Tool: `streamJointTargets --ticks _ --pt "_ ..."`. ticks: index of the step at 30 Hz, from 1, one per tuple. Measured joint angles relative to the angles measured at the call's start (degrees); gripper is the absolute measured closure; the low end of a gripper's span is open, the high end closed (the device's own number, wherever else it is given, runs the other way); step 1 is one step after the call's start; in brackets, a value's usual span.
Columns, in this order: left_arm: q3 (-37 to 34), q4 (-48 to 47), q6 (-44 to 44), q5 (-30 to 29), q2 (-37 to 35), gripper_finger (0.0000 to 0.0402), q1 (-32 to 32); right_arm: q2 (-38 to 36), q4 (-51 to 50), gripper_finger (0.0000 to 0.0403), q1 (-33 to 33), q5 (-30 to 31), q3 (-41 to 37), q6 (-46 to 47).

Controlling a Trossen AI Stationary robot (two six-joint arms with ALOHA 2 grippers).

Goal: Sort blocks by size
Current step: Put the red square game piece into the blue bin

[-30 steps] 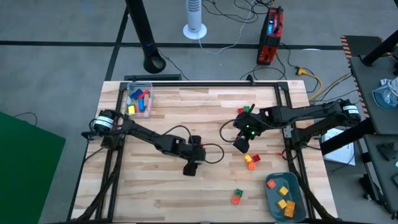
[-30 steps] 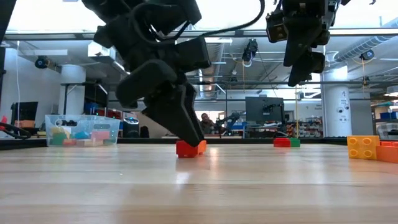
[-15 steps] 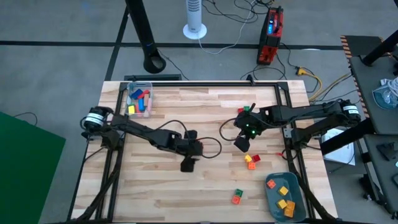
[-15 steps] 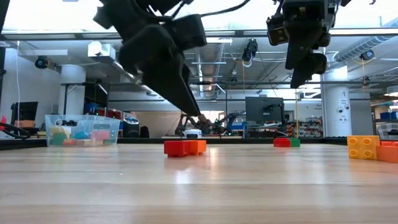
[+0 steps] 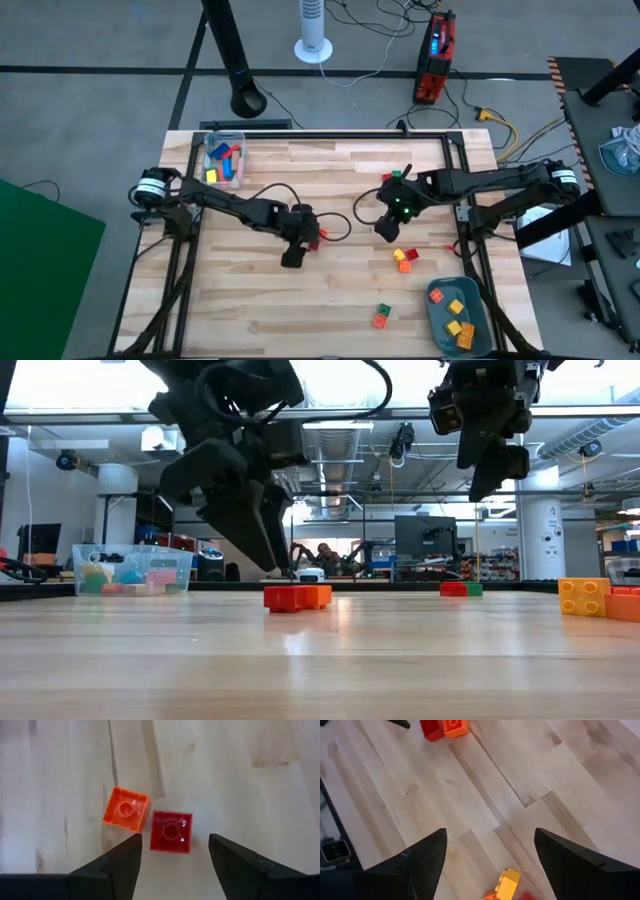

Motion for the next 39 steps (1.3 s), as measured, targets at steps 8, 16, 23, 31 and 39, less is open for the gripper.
streamJointTargets --ticks 8,16,23,31,39 --pt "-2.59 4.49 1.35 3.16 0.02 0.0185 1.76 0.00 0.04 0.0112 -0.02 -0.16 0.00 3.61" --pt "-2.61 6.62 4.32 3.87 1.84 0.0185 1.88 0.02 0.07 0.0094 -0.02 0.05 0.00 4.62" --pt "-2.66 7.14 3.71 4.41 3.70 0.0185 1.93 0.00 0.04 0.0088 -0.02 0.05 0.00 5.70" --pt "-2.66 9.94 4.61 4.71 5.34 0.0185 1.97 0.08 0.04 0.0091 0.00 0.07 0.00 5.72" --pt "-2.66 10.98 4.46 6.17 6.64 0.0221 2.12 0.11 0.04 0.0089 0.00 0.09 0.00 6.01"
